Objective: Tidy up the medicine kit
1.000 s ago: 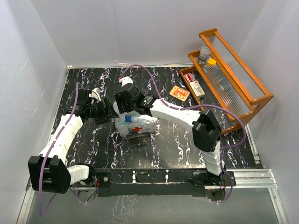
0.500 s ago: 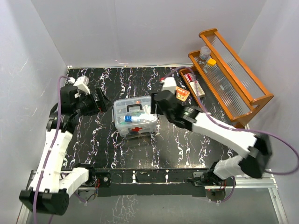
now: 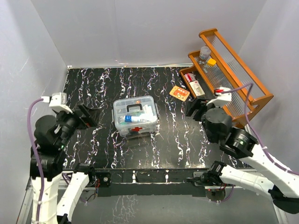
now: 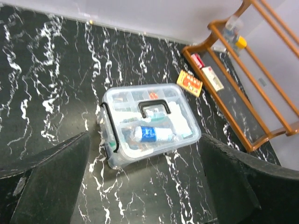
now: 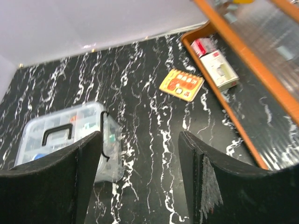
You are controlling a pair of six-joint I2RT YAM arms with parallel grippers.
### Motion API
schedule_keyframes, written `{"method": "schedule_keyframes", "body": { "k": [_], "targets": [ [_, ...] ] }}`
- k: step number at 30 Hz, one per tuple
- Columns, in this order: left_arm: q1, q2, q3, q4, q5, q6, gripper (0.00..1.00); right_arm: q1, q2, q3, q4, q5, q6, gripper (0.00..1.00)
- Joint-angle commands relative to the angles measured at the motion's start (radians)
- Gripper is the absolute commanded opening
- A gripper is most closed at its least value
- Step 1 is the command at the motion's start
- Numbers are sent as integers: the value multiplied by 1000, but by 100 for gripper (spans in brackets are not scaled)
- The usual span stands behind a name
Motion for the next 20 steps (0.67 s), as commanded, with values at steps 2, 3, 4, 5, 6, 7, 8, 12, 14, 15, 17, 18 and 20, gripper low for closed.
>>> {"method": "schedule_keyframes", "body": {
  "k": [2, 3, 4, 5, 6, 7, 8, 12, 14, 15, 17, 18, 20],
  "targets": [
    [-2, -51, 90, -61, -114, -4, 99, 0, -82, 88, -65, 143, -30, 66],
    [-2, -56, 105, -71, -121, -7, 99, 0, -99, 92, -68, 145, -43, 66],
    [-2, -60, 119, -79, -125, -7, 99, 0, -115, 91, -58, 149, -57, 67],
    [-2, -64, 132, -86, -126, -10, 99, 0, -131, 89, -49, 152, -71, 68],
    [-3, -69, 142, -89, -129, -8, 99, 0, -145, 89, -40, 152, -81, 68],
    [-2, -74, 151, -95, -130, -6, 99, 0, -156, 90, -38, 153, -85, 69],
    [-2, -79, 159, -100, -137, -1, 99, 0, -167, 92, -38, 154, -87, 69],
    [-1, -92, 176, -125, -160, 21, 99, 0, -206, 99, -38, 155, -85, 70],
    [-2, -96, 177, -134, -165, 29, 99, 1, -222, 100, -38, 156, -83, 70],
    [-2, -99, 175, -137, -170, 30, 99, 0, -226, 100, -39, 156, -80, 70],
    [-1, -104, 174, -143, -188, 19, 99, 0, -234, 100, -38, 158, -75, 70],
    [-1, -108, 172, -139, -186, 16, 99, 0, -235, 100, -38, 159, -73, 70],
    [-2, -112, 170, -133, -184, 17, 99, 1, -233, 100, -39, 158, -68, 70]
  ]
}}
